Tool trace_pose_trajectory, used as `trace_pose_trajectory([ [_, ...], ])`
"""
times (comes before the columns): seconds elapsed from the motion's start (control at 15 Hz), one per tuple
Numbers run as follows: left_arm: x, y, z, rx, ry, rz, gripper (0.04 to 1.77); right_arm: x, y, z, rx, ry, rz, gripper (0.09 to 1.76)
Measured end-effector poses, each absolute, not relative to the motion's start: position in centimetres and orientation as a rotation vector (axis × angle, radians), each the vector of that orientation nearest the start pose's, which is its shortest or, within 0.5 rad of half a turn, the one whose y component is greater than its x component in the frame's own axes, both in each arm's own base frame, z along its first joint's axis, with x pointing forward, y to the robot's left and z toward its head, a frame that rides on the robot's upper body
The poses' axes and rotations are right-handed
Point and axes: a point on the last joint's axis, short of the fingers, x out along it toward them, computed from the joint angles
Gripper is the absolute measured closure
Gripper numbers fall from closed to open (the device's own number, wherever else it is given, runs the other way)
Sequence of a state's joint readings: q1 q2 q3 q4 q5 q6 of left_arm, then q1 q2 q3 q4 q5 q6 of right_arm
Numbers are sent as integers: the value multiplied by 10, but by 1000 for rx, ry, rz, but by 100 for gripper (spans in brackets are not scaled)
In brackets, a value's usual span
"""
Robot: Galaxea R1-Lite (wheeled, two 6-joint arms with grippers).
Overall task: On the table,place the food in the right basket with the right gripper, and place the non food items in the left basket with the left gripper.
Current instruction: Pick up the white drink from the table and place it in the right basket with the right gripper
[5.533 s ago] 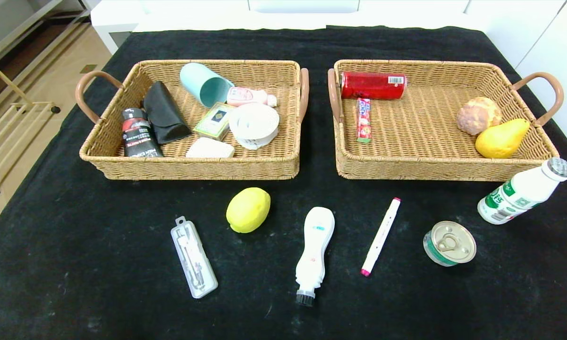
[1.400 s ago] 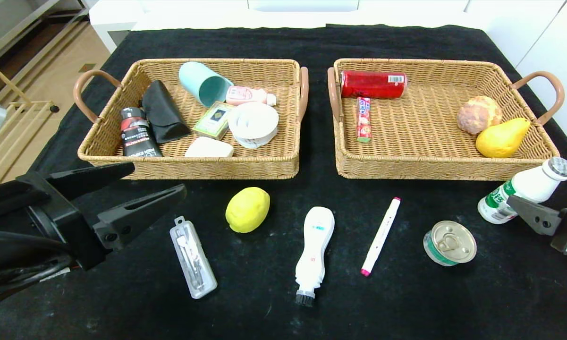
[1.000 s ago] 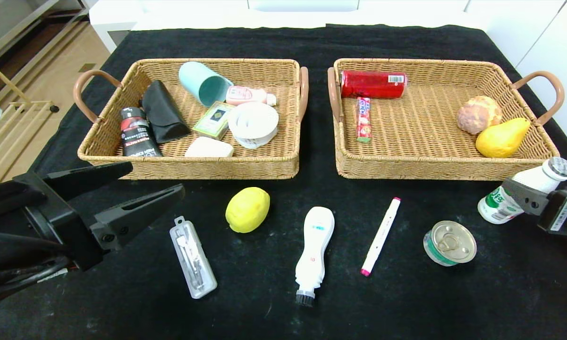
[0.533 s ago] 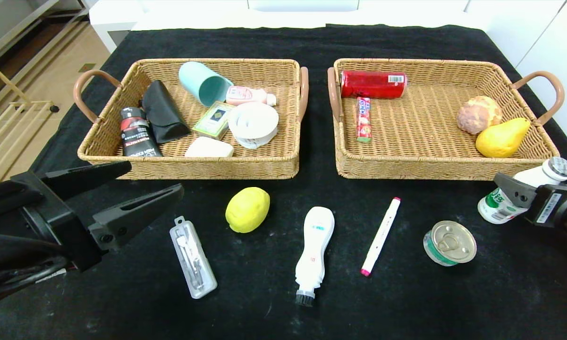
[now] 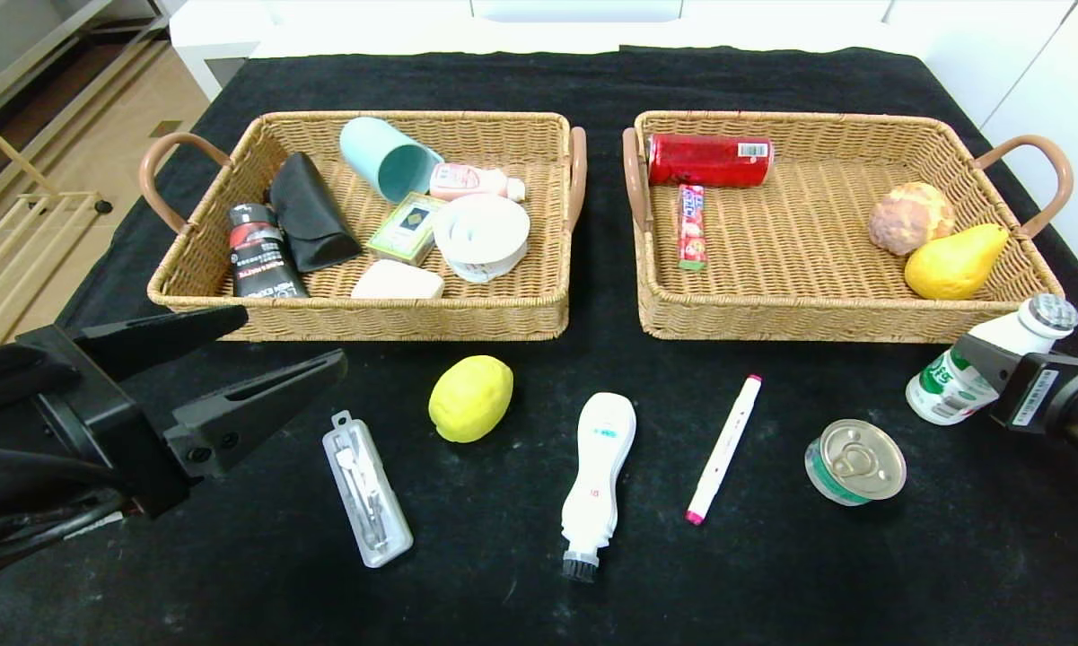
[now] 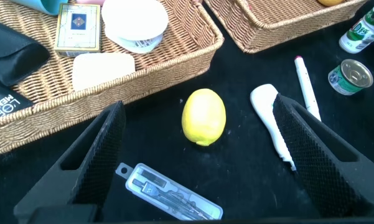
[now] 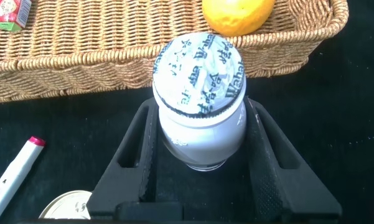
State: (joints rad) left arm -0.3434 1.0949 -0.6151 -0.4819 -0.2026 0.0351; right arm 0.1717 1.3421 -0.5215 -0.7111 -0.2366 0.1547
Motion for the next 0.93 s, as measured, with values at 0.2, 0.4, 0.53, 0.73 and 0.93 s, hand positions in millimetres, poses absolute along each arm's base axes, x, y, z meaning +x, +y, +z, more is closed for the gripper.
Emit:
trace_pose_trajectory([
  [0.2,144,-56,253,35,-13,-546,9,206,30,204,132,104,-72,97],
  [0.4,143,-56,253,36,-14,-546,9,205,30,204,132,105,-66,97],
  [0.53,143,-56,253,43,-14,-546,9,202,31,206,131,108,-60,97],
  [0.73,143,-56,253,43,-14,-546,9,190,33,210,113,160,-28,97],
  [0.93,143,-56,252,44,-13,-546,9,171,37,230,101,207,27,98],
])
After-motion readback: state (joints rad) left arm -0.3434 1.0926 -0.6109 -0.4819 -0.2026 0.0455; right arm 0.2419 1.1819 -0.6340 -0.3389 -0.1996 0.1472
